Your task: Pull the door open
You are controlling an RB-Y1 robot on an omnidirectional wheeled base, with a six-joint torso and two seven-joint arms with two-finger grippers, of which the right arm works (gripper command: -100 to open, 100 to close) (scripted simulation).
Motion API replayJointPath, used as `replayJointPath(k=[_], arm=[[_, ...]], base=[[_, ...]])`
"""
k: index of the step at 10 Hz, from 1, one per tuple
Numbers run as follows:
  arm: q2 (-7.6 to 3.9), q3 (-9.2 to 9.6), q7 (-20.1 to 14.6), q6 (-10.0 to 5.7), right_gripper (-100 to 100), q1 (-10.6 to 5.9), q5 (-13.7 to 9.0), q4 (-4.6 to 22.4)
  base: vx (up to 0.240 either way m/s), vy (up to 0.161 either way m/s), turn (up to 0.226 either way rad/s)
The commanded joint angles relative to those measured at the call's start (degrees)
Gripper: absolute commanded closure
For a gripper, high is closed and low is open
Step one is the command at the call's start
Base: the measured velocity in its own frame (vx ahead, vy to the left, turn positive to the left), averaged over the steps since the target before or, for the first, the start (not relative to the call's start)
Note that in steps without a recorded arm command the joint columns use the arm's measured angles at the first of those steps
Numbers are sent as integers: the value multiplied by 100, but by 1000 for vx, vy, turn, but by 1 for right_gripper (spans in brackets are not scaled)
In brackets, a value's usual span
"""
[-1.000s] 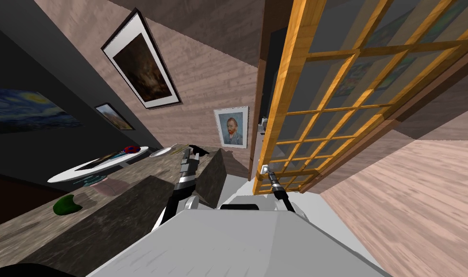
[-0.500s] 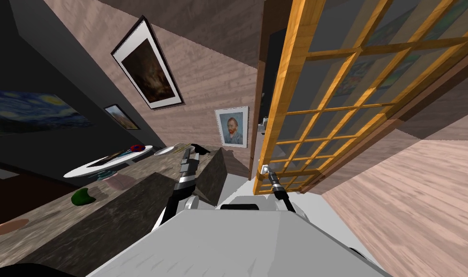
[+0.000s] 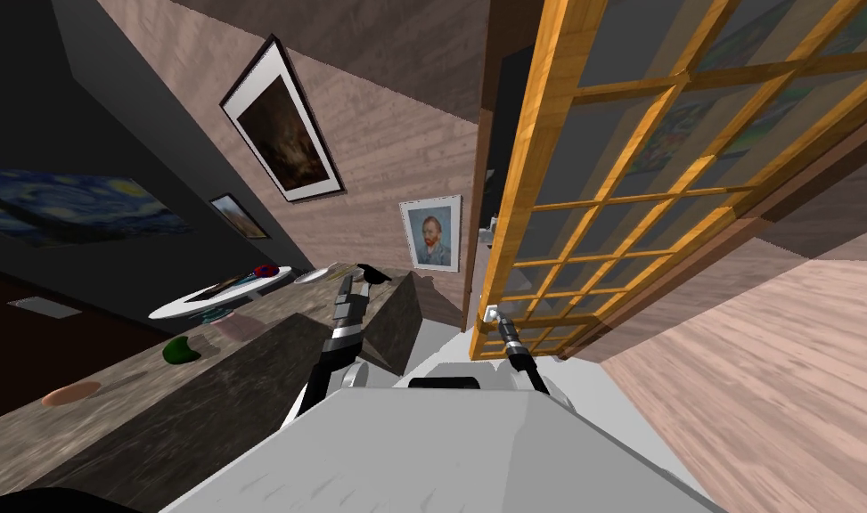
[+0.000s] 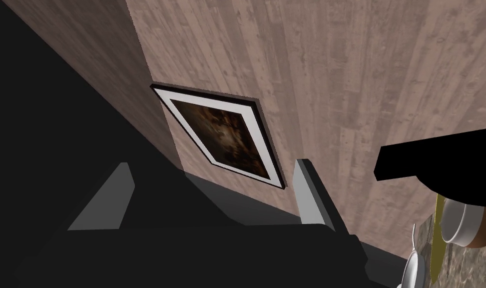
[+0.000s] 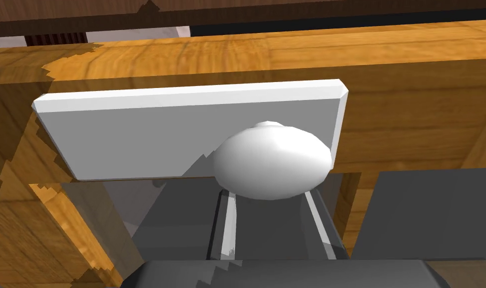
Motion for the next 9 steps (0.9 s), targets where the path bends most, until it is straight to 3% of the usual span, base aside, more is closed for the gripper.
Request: replayJointPath(k=[1,4,6,9], arm=[[66,144,-286,-112,100,-102,-41,131],[66,144,-324,-112,100,-102,-41,131],[25,234,-726,-126,100,-105,-184,153],[3,283,-1023,-133,100,-106,-262,164]], base=[[-47,-20,50],[-14,-7,22],[-48,-17,90],[-44,-27,45]])
